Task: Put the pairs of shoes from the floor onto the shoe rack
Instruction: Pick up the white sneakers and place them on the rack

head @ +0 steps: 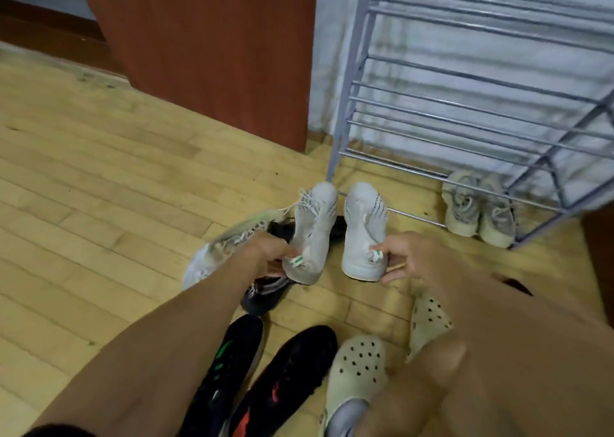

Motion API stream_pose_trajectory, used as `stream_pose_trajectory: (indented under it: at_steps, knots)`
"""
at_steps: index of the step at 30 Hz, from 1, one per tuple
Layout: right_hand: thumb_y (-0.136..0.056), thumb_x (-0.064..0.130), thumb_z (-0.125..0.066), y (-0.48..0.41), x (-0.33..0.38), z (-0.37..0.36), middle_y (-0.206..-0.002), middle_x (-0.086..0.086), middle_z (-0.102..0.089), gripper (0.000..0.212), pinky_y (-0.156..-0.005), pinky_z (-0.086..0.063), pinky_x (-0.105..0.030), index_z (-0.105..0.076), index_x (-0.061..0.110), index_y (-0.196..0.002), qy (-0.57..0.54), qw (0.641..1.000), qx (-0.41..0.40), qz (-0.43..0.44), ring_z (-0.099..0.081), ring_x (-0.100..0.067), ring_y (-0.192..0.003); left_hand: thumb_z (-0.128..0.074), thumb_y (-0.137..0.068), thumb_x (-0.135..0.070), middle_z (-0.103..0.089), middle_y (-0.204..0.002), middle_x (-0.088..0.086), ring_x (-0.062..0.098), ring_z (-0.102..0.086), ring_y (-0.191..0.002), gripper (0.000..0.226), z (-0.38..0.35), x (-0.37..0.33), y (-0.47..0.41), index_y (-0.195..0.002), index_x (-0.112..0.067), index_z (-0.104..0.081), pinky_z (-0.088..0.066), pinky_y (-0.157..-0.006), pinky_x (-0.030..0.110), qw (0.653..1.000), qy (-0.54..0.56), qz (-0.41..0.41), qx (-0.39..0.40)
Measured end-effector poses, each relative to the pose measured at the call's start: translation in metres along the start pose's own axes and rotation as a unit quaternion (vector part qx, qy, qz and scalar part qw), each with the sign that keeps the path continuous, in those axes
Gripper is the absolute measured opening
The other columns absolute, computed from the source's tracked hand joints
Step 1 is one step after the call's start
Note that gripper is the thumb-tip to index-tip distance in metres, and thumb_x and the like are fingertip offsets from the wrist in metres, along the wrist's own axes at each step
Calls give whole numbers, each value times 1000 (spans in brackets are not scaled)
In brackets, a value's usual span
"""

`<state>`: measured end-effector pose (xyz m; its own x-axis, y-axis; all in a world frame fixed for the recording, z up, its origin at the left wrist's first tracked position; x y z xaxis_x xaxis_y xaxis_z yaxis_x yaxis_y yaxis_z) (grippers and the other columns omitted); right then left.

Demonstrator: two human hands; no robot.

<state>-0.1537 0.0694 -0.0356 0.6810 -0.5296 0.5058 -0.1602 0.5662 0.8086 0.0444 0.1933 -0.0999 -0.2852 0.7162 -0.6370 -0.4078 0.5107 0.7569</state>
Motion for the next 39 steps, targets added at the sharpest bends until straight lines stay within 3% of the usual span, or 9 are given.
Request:
stream_pose_trajectory:
  at_steps: [3,6,9,12,16,20,28,35,39]
  knots:
    - [-92,7,-61,-34,0,27,-125,-18,-53,41,-85,-52,-52,-50,-2,-130,-40,999,-14,-20,-53,-32,-110,-75,-77,-3,-66,-72,14,22,-62,-57,13,-41,-24,-31,-73,0,-62,-51,-51,28,1000,-20,2,7]
    - [-91,9,-63,-77,5,48,-123,-20,-58,39,-56,-56,-47,-53,-3,-126,-59,998,-28,-22,-55,-33,-98,-71,-79,1,-46,-32,6,17,-42,-27,37,-76,-52,-62,-53,-2,-45,-37,-35,17,999,-31,1,23]
    - [-86,8,-68,-123,12,65,-116,-23,-62,26,-39,-54,-39,-61,-6,-108,-86,995,-57,-13,-60,-35,-87,-74,-76,1,-43,-31,5,18,-39,-32,38,-102,-78,-97,-52,-3,-45,-36,-35,16,999,-42,-11,12]
    - [-84,10,-71,-168,21,80,-105,-20,-60,24,-55,-58,-44,-59,-3,-99,-93,993,-76,-14,-62,-36,-75,-75,-76,-3,-54,-58,13,20,-46,-47,24,-125,-102,-137,-65,2,-55,-44,-52,25,998,-52,-34,5]
    - [-80,14,-75,-230,37,97,-97,-15,-62,27,-56,-58,-41,-60,-1,-97,-119,988,-99,-5,-65,-36,-93,-77,-77,-7,-65,-77,11,25,-63,-70,15,-150,-130,-190,-81,-4,-63,-55,-63,32,998,-32,-59,-19]
    - [-77,15,-77,-276,53,112,-90,-16,-65,29,-69,-61,-49,-65,-3,-97,-114,986,-124,13,-69,-36,-89,-78,-76,-11,-71,-101,15,30,-71,-90,33,-165,-150,-232,-106,-7,-64,-59,-71,36,997,-36,-69,-19]
    - [-84,21,-70,-329,49,114,-93,-17,-67,27,-76,-60,-46,-67,-1,-100,-132,983,-123,28,-68,-34,-85,-71,-84,-24,-70,-101,14,29,-69,-96,37,-185,-156,-277,-113,-2,-67,-59,-80,38,989,-99,-87,-60]
    - [-90,25,-59,-297,50,111,-107,-14,-65,31,-80,-60,-41,-64,2,-109,-116,984,-131,33,-63,-25,-84,-64,-82,-49,-52,-140,8,27,-54,-122,72,-172,-151,-245,-142,-12,-46,-46,-104,44,990,-75,-106,-47]
    - [-89,8,-59,-245,60,97,-101,-15,-62,21,-72,-59,-40,-62,1,-108,-76,988,-119,61,-63,-31,-91,-57,-87,-50,-56,-126,4,24,-57,-108,60,-142,-147,-189,-134,-13,-55,-49,-93,40,986,-125,-114,-13]
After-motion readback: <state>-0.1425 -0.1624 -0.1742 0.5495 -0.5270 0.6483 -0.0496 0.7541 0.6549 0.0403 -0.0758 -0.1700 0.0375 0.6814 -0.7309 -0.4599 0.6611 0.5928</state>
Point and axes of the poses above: each hand's wrist, its own y-axis away from the middle knuckle, its own z-axis out of the back of the hand, x = y × z, the point moved 1 cm from there along -y, towards the middle knuckle
